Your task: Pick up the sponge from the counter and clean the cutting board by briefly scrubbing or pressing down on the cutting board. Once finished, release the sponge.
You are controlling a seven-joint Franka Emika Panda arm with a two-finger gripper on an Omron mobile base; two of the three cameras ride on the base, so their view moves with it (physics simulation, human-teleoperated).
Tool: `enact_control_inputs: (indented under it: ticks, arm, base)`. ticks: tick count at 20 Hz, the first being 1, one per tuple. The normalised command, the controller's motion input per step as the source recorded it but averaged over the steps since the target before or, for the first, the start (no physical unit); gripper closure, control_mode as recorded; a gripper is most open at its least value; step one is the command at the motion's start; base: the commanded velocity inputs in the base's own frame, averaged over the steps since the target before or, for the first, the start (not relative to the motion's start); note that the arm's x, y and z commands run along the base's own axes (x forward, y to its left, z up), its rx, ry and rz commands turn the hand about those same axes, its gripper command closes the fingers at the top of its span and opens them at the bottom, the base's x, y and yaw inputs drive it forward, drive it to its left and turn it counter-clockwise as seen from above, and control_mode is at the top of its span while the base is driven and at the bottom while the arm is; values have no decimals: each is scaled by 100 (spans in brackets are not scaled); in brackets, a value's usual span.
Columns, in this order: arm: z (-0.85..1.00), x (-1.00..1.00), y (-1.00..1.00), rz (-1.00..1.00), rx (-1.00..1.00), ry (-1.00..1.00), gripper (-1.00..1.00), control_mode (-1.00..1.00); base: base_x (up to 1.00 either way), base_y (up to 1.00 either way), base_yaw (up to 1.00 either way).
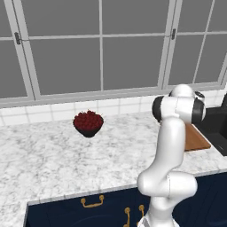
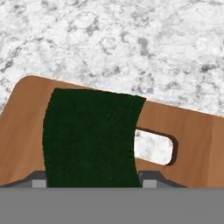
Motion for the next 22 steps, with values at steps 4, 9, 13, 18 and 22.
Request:
enact_control_inputs:
  ticks: [4, 9, 13, 18, 22]
  arm:
    - [-6, 26, -92, 0, 1, 1, 100, -100]
    - [-48, -48, -59, 0, 2, 3, 100, -100]
    - [-57, -96, 10, 13, 0, 7, 100, -100]
    - [-57, -58, 27, 13, -9, 9, 100, -100]
    - [-16, -41, 7, 4, -6, 0, 100, -100]
  base:
    - [0, 0, 0]
    - [0, 0, 0]
    - [0, 0, 0]
    - [0, 0, 0]
    - [0, 0, 0]
